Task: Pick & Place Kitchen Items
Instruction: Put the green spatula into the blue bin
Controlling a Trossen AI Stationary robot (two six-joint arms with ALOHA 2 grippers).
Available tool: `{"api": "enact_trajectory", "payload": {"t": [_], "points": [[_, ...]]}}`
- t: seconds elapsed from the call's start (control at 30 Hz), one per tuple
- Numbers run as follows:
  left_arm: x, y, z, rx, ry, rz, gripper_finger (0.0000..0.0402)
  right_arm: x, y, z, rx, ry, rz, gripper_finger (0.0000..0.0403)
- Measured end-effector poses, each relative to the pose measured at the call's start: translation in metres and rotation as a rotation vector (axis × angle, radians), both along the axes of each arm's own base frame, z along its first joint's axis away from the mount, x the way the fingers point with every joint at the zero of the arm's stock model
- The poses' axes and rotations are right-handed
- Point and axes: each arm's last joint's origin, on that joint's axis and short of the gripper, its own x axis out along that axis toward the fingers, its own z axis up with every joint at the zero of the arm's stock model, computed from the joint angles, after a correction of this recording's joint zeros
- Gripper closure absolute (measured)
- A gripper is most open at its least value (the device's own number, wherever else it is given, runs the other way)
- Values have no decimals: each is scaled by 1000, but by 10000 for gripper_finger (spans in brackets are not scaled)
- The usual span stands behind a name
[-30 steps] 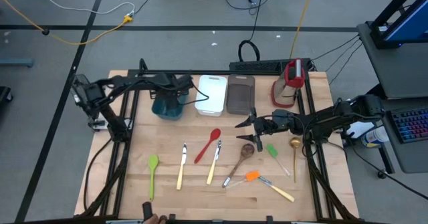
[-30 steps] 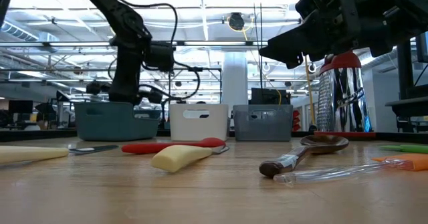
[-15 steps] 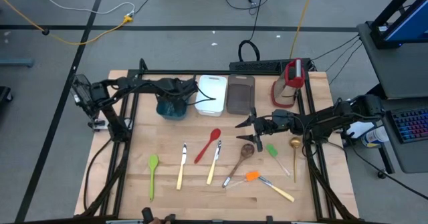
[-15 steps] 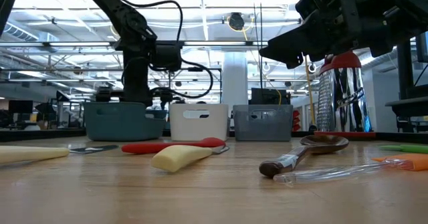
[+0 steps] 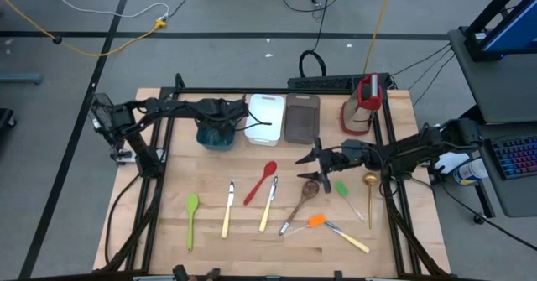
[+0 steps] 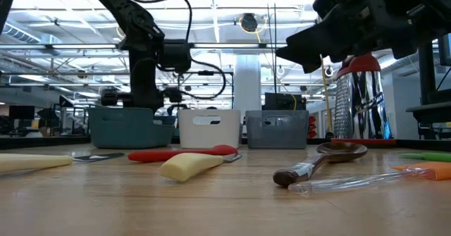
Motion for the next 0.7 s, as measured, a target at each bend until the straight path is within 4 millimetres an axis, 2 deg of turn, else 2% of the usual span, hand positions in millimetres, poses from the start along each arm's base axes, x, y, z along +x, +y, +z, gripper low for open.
{"api": "enact_trajectory", "payload": {"t": [0.13,0.4,0.5,0.7], "points": [[0,-7,13,1,-59,-16,274,-3,6,1,29,32,20,206],[-5,-16,46,42,-279,65,274,-18,7,-13,177,303,-26,206],[-4,-19,59,58,-435,131,274,-25,6,-18,203,412,-55,206],[3,-35,89,26,-873,311,275,-39,8,-25,234,584,-186,206]]}}
